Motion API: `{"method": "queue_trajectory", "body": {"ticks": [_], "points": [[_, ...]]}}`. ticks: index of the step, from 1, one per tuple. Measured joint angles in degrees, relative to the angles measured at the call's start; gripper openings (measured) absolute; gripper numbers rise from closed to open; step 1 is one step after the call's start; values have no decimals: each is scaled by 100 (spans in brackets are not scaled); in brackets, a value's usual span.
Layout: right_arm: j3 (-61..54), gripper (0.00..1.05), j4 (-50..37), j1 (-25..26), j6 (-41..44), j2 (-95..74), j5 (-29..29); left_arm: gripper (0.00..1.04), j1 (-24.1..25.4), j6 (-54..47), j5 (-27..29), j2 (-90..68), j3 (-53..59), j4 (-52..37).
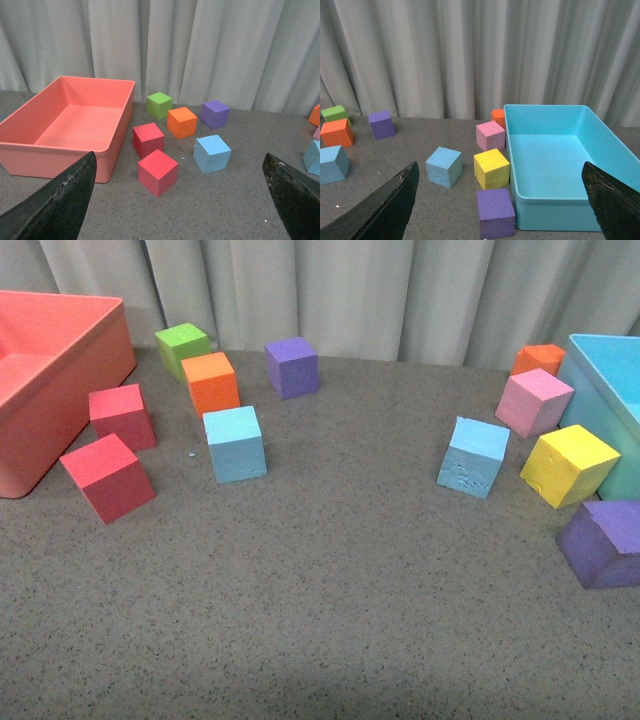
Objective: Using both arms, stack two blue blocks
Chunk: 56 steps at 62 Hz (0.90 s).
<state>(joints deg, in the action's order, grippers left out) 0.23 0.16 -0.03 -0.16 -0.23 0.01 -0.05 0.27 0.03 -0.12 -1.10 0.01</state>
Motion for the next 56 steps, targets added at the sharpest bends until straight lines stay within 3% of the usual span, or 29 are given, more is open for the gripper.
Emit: {"method": "queue_trajectory", "body": {"ticks": [45, 50, 56], "points": [[0, 95, 0, 0, 0, 0, 0, 98, 0, -2, 0, 0, 0, 0], [68, 95, -542, -428, 852, -704, 1700, 98, 0, 0, 9, 0, 0, 0], [422, 95, -1537, -348, 951, -2400, 1541, 98, 0, 0, 2, 0, 0, 0]]}}
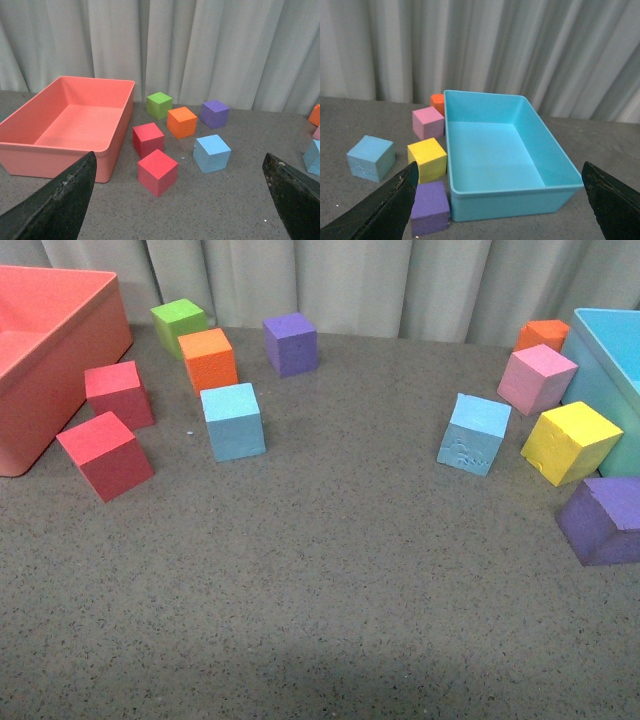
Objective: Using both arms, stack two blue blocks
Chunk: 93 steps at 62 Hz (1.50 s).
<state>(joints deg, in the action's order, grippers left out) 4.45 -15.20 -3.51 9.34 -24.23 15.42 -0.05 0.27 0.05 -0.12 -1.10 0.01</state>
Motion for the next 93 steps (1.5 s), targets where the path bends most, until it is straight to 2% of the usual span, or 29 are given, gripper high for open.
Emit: {"method": "queue_trajectory", "body": {"ticks": [9, 18, 26, 33, 41, 53, 65, 91, 93], "points": [[1091, 95, -986, -22, -588, -2811, -662, 98, 0, 0, -2, 0, 0, 0], [2503, 95, -695, -234, -1134, -5115, -1038, 98, 0, 0, -2, -2, 0, 0], [3980, 95, 240, -424, -1626, -6675, -1106, 98, 0, 0, -4, 0, 0, 0], [5560, 95, 1458, -675, -2352, -8061, -1375, 98, 0, 0, -2, 0, 0, 0], [6795, 95, 2608, -916, -2920, -9191, -1233, 98, 0, 0, -4, 0, 0, 0], [7466, 95, 3112, -955, -3082, -9993, -957, 98, 0, 0, -2, 0, 0, 0], [7930, 95, 3117, -922, -3099, -10391, -951, 98, 0, -2, -4, 0, 0, 0], [9108, 95, 3908, -848, -3012, -11374, -955, 98, 0, 0, -2, 0, 0, 0], [9180, 92, 3967, -837, -3016, -11418, -957, 98, 0, 0, -2, 0, 0, 0]]}}
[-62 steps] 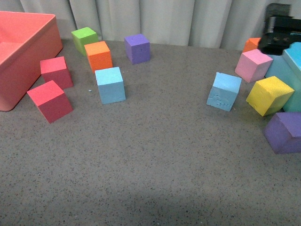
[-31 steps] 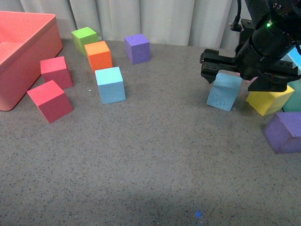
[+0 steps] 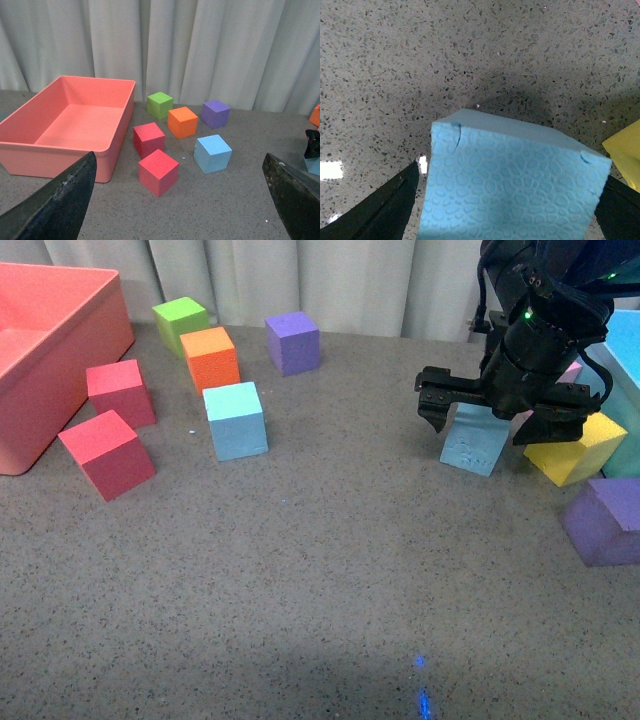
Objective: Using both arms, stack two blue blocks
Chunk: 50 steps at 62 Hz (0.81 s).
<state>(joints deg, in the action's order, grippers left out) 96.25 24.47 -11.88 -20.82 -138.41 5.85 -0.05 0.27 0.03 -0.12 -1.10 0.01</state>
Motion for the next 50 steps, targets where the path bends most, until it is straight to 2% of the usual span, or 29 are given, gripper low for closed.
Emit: {"method": "queue_trajectory", "body": {"ticks": [6, 8, 16, 33, 50], "points": [[83, 76, 68, 4, 4, -39, -59, 98, 0, -2, 0, 0, 0, 0], [116, 68, 90, 7, 4, -46, -96, 98, 0, 0, 0, 0, 0, 0], [136, 54, 111, 7, 4, -48, -140, 98, 0, 0, 0, 0, 0, 0], [109, 48, 11, -70, 63, -13, -295, 98, 0, 0, 0, 0, 0, 0], [461, 48, 122, -634, 313, 24, -629, 98, 0, 0, 0, 0, 0, 0]]}}
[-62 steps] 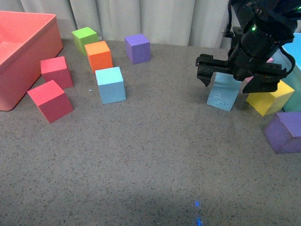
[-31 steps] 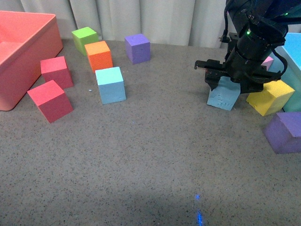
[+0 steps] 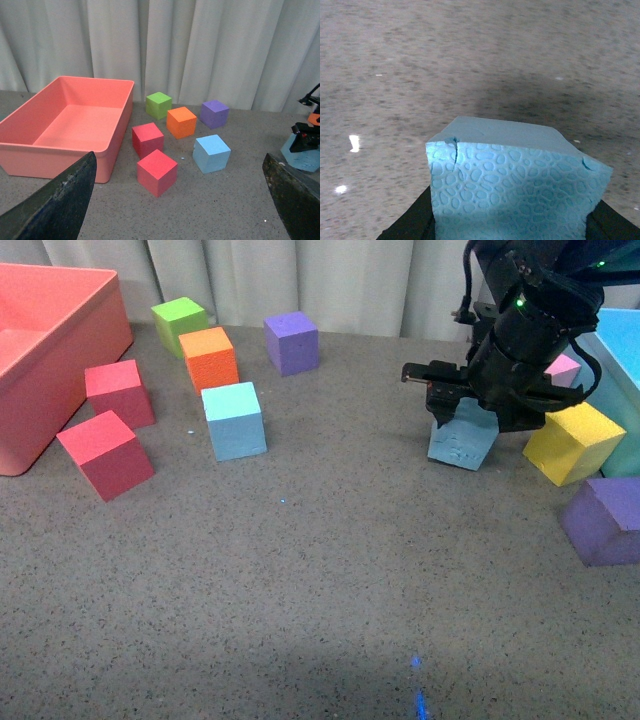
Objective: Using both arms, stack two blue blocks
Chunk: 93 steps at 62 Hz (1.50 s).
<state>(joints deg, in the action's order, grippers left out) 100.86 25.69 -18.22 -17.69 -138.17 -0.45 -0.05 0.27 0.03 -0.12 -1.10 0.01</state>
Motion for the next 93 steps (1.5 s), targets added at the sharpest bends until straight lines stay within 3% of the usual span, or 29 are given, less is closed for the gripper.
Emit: {"method": "queue_trajectory", "body": {"ticks": [18, 50, 70, 85, 93], "points": [[656, 48, 240, -494, 254, -446, 59, 98, 0, 0, 0, 0, 0, 0], [826, 48, 289, -518, 494, -671, 227, 98, 0, 0, 0, -2, 0, 0], [756, 96, 225, -479, 533, -616, 164, 98, 0, -2, 0, 0, 0, 0], [645, 95, 203, -437, 616, -271, 166, 98, 0, 0, 0, 0, 0, 0], [61, 95, -308, -431, 793, 334, 376, 98, 0, 0, 0, 0, 0, 0]]}}
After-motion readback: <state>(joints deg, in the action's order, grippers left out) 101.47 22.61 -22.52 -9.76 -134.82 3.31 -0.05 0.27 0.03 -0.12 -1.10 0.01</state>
